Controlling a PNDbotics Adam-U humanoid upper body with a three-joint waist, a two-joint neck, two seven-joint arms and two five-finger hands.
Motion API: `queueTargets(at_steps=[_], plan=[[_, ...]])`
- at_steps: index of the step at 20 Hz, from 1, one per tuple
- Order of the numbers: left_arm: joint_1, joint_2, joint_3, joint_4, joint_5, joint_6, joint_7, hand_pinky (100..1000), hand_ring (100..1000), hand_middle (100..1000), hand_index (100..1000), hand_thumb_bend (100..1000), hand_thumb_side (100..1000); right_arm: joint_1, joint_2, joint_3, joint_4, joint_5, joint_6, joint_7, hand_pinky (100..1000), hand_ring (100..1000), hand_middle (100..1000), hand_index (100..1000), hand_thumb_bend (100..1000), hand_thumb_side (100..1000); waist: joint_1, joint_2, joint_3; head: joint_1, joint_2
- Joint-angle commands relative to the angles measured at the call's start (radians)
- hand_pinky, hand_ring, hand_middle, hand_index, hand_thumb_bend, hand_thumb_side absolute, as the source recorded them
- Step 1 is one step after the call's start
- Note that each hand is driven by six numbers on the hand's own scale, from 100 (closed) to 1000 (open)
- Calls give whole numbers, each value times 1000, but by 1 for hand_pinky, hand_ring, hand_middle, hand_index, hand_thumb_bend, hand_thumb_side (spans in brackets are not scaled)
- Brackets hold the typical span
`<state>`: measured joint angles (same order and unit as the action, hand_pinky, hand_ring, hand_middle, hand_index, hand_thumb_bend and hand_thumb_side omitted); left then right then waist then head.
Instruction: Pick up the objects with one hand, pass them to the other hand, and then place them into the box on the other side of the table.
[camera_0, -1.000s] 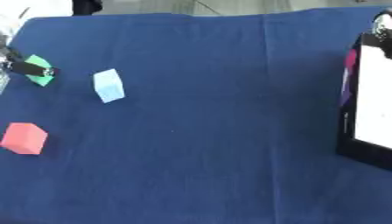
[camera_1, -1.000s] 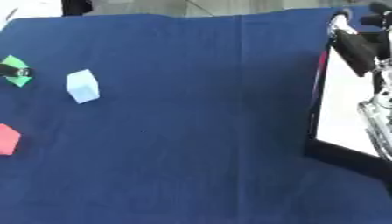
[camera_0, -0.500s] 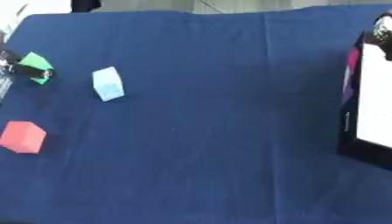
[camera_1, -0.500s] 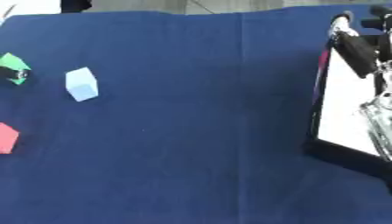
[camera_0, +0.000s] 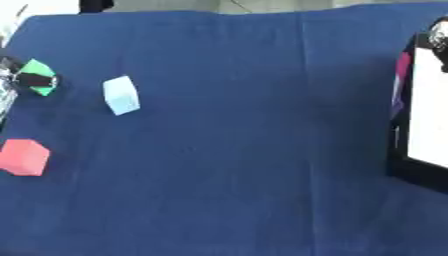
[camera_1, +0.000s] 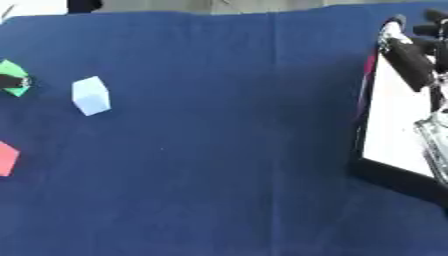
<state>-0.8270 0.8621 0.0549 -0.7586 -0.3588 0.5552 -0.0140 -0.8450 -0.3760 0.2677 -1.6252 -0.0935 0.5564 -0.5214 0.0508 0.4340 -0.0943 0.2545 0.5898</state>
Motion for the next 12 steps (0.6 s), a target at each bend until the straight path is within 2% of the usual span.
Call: queueTargets(at_steps=[1,5,8,9,12], plan=[[-17,29,6,2,21,-5,24,962,942,830,859,417,368,-17,-19,1,-4,-7,3,-8,681,810,832,933,100,562,2,-19,0,6,-13],[-16,26,6,7,31,-7,63,951,934,814,821,337,320,-14,-19,4,0,-16,2,-10,681,809,831,932,100,566,0,-19,-1,10,-10],[-16,21,5,9,50,-16,85,946,930,805,797,265,324,-13,-15,6,2,-21,0,-10,681,809,831,932,100,567,-2,-20,-2,11,-10],[-16,19,5,8,58,-23,91,940,924,796,770,209,326,-14,-14,6,2,-21,-1,-10,681,809,830,932,100,566,-2,-20,-2,11,-9],[-14,15,2,12,87,-39,100,926,912,777,723,171,348,-16,-10,5,4,-18,-3,-9,681,809,830,933,100,568,-4,-22,-2,12,-9]])
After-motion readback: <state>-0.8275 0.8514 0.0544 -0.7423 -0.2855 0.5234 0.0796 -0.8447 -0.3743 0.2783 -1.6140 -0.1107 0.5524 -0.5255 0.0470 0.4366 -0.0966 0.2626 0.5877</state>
